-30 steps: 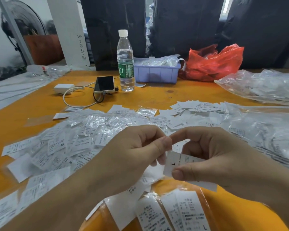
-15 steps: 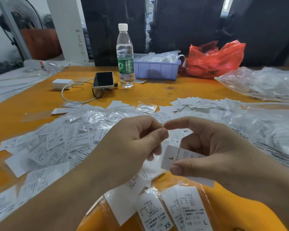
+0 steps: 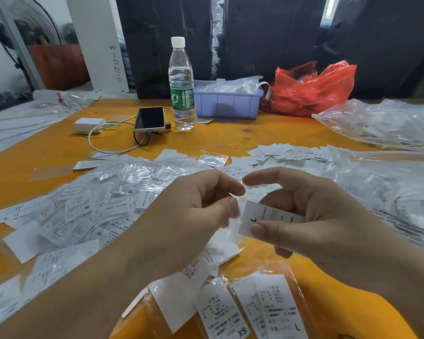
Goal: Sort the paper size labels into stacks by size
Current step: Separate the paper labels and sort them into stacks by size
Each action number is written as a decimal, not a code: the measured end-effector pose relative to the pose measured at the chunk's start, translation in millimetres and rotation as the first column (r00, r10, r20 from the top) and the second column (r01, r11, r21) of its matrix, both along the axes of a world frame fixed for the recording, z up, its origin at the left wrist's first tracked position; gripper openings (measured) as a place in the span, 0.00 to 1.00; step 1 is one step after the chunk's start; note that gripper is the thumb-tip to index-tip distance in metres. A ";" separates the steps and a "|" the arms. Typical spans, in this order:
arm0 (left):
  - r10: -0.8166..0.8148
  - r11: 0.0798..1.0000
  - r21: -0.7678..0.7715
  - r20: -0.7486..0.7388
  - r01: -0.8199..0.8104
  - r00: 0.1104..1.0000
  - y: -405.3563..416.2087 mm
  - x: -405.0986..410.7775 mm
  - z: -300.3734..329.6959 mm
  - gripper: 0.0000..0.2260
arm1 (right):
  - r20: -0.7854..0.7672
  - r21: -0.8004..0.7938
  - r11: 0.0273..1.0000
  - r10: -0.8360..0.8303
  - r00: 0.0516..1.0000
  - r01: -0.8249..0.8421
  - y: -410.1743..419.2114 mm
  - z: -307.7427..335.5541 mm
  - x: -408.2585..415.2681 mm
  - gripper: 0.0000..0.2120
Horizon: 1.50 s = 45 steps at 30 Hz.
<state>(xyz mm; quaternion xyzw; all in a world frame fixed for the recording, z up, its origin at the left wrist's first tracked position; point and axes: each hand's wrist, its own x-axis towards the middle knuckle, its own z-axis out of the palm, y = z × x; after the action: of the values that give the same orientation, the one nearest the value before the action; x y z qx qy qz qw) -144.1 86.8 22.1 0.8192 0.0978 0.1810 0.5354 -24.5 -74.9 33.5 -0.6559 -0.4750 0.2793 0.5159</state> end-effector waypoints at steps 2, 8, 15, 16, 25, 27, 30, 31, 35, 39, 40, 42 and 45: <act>0.015 1.000 -0.011 0.016 -0.014 1.000 -0.3 -0.2 1.7 0.09 | 0.019 -0.016 1.000 0.005 1.000 -0.004 -0.1 0.0 -0.2 0.23; -0.023 0.996 -0.090 0.027 0.025 0.999 -4.1 -1.8 6.1 0.09 | 0.069 -0.039 0.999 0.014 0.998 -0.012 0.2 -0.3 0.1 0.24; -0.036 0.997 -0.074 0.018 0.038 0.999 -3.2 -2.3 5.1 0.08 | 0.087 -0.046 0.998 0.037 0.996 -0.033 0.8 -1.2 0.8 0.24; -0.014 0.998 -0.055 0.016 0.015 1.000 -2.9 -2.1 5.2 0.08 | 0.089 -0.046 0.998 0.039 0.995 -0.035 0.9 -1.2 0.8 0.25; 0.020 0.991 -0.136 0.015 -0.018 1.000 -5.0 -3.7 10.7 0.08 | 0.103 -0.036 0.998 0.054 0.993 -0.050 -0.7 0.3 0.7 0.24; 0.001 0.984 -0.181 0.013 0.001 1.000 -5.0 -3.5 11.4 0.08 | 0.127 -0.042 0.998 0.051 0.991 -0.046 -0.7 0.8 0.9 0.24; -0.008 0.977 -0.211 0.007 0.009 1.000 -3.5 -2.4 11.6 0.08 | 0.143 -0.030 0.999 0.018 0.990 -0.014 -0.7 1.1 1.8 0.23; -0.012 0.976 -0.218 0.009 0.014 1.000 -2.6 -2.7 11.7 0.08 | 0.147 -0.023 1.000 -0.001 0.989 0.004 -0.8 1.0 2.0 0.23; -0.034 0.972 -0.231 0.024 0.039 0.999 -0.1 -3.4 11.0 0.07 | 0.136 0.024 0.998 -0.063 0.989 0.061 -0.5 1.1 1.7 0.22; -0.040 0.973 -0.228 0.013 0.041 0.999 -2.5 -2.5 10.7 0.08 | 0.125 0.021 0.995 -0.095 0.988 0.094 0.9 -1.1 1.2 0.23; -0.038 0.973 -0.228 0.012 0.039 0.999 -3.1 -2.2 10.7 0.08 | 0.118 0.018 0.995 -0.095 0.988 0.094 1.3 -1.8 1.2 0.23; -0.034 0.973 -0.226 0.011 0.036 0.999 -3.7 -2.7 11.3 0.07 | 0.076 0.019 0.997 -0.080 0.994 0.079 2.0 -2.9 0.3 0.22; -0.028 0.976 -0.217 0.011 0.030 1.000 -4.7 -3.3 12.0 0.07 | 0.020 0.025 0.998 -0.054 0.998 0.053 2.8 -3.0 -2.0 0.21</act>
<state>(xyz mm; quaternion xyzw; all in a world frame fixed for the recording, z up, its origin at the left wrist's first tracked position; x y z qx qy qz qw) -147.4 82.1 34.1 0.7562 0.1029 0.1648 0.6248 -26.5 -72.2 30.5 -0.6648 -0.4658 0.2530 0.5263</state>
